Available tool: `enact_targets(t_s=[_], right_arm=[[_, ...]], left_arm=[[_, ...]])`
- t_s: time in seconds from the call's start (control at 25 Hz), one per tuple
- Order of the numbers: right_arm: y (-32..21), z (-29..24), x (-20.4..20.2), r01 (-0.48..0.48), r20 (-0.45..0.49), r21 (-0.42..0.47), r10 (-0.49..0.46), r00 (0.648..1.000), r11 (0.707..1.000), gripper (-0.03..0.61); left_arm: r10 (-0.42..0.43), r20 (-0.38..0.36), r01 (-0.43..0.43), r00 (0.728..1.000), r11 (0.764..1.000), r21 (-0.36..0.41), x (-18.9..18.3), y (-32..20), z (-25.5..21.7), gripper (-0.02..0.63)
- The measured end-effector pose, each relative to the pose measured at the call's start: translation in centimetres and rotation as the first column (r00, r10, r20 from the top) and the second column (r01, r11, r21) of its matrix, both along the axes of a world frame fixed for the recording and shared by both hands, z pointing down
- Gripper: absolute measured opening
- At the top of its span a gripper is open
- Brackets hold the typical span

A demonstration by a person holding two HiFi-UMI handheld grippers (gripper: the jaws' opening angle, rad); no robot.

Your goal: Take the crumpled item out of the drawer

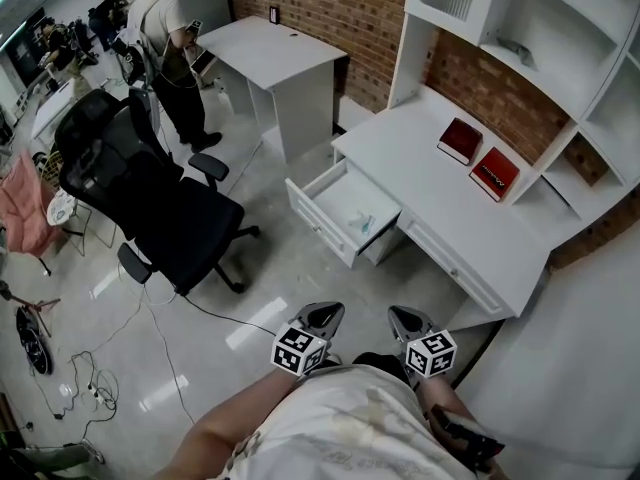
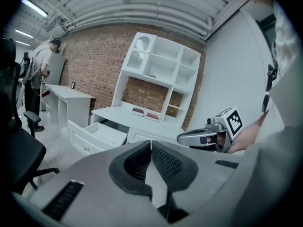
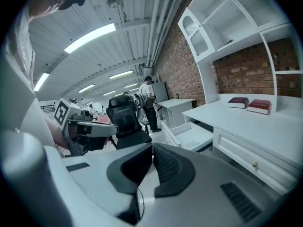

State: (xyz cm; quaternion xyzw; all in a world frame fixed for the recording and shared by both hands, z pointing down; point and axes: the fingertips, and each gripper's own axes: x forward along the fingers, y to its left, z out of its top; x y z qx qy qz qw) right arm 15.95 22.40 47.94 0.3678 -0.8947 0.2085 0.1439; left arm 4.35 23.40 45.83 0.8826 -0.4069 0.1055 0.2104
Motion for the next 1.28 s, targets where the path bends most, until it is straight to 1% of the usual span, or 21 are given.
enact_targets(t_s=[0.2, 0.4, 0.72, 0.84, 1.08, 1.28], right_arm=[[-1.1, -0.3, -2.0, 0.042, 0.004, 0.007, -0.042, 0.999, 0.999, 0.025], [-1.3, 0.3, -3.3, 0.087, 0.002, -0.009, -0.087, 0.996, 0.996, 0.025], [-4.2, 0.8, -4.5, 0.123, 0.017, -0.017, -0.123, 0.992, 0.992, 0.025], [-5.6, 0.6, -4.5, 0.126, 0.02, -0.018, -0.126, 0.992, 0.992, 0.025], [-9.3, 1.2, -3.5, 0.121, 0.006, -0.031, -0.121, 0.993, 0.992, 0.025], [-12.0, 1.4, -4.0, 0.146, -0.015, -0.031, -0.147, 0.989, 0.989, 0.025]], left_arm=[[-0.038, 0.002, 0.038, 0.999, 0.999, -0.003, -1.7, 0.3, 0.0, 0.028], [-0.091, 0.003, 0.091, 0.996, 0.996, -0.019, -3.1, 0.5, 0.5, 0.028], [-0.135, 0.013, 0.135, 0.991, 0.991, -0.024, -4.3, -1.9, 0.7, 0.028], [-0.136, 0.013, 0.137, 0.991, 0.99, -0.024, -4.1, -3.5, 0.6, 0.028], [-0.11, 0.016, 0.111, 0.994, 0.993, -0.029, -2.8, -7.0, 0.5, 0.028], [-0.112, 0.009, 0.113, 0.994, 0.992, -0.05, -2.6, -9.3, 1.1, 0.028]])
